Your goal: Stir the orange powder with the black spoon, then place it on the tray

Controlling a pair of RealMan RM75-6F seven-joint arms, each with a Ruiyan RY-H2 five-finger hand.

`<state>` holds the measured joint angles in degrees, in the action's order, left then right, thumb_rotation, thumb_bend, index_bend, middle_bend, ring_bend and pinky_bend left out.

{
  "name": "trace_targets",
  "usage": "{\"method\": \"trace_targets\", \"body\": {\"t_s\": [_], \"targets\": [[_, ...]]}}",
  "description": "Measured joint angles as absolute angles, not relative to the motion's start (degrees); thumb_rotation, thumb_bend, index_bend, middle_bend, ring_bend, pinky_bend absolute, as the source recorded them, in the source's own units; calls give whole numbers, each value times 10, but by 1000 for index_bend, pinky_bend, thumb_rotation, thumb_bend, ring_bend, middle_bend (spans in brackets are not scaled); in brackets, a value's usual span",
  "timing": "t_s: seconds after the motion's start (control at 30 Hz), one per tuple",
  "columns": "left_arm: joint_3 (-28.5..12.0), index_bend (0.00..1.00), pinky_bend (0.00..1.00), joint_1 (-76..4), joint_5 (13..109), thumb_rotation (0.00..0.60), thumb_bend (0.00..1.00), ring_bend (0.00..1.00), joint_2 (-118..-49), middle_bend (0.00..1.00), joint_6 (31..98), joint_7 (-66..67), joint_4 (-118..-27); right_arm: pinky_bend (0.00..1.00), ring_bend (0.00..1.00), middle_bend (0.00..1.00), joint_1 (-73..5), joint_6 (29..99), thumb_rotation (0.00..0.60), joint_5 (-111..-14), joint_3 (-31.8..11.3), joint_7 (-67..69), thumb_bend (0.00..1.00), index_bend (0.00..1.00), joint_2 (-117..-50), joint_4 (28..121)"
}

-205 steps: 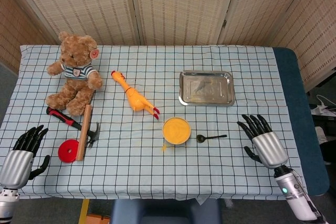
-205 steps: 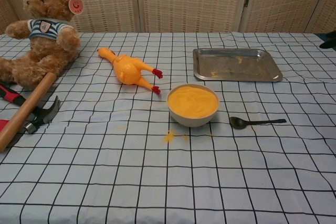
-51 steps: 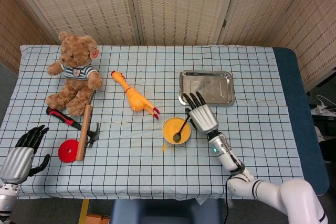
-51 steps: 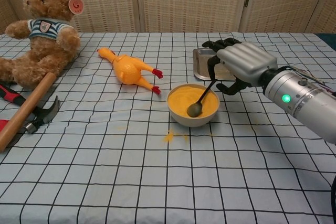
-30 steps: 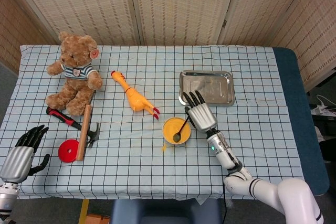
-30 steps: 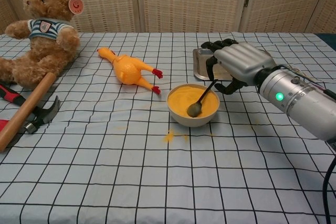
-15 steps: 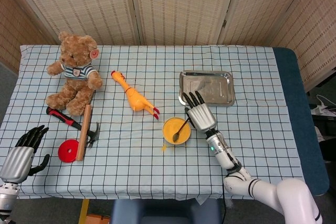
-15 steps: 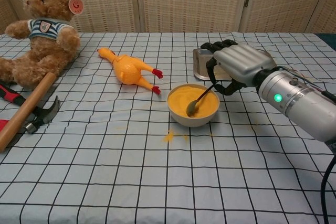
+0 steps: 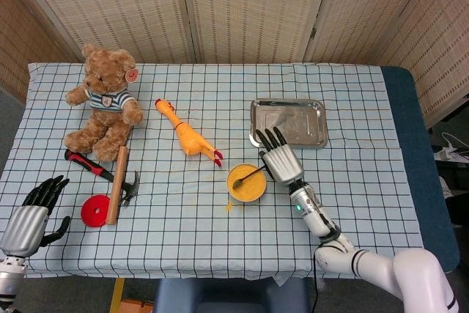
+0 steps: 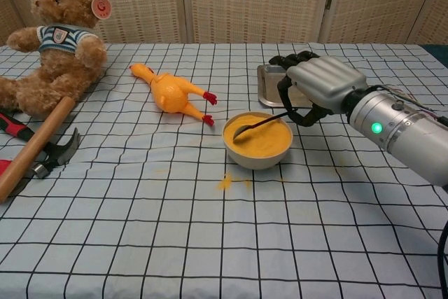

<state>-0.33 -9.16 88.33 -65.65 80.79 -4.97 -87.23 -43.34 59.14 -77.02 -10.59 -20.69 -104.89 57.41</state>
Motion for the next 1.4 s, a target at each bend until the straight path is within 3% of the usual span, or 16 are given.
{"method": "trace_targets", "body": {"t_s": [0.1,0.47,0.83,1.1,1.4], "targets": [[-2,0,123,-91,886,600,454,0,-656,0,810,-50,-873,0,0,34,-433,577,600,-763,-106,-209,599,762,-1027,608],[1,0,123,-91,891,600,456,0,-655,0,811,-44,-878,0,0,68,-445,535,600,-704,-126,-305,616,805,-917,745],[1,0,123,-93,889,600,455,0,-655,0,805,-44,-878,0,0,78,-482,542,600,-674,-129,-420,623,812,-932,714],[2,0,123,-93,889,600,455,0,-653,0,805,-47,-879,0,0,82,-500,538,600,-664,-119,-432,624,815,-974,672],[3,0,123,-93,889,600,455,0,-651,0,805,-46,-881,0,0,82,-495,546,600,-687,-90,-453,628,836,-948,715]]}}
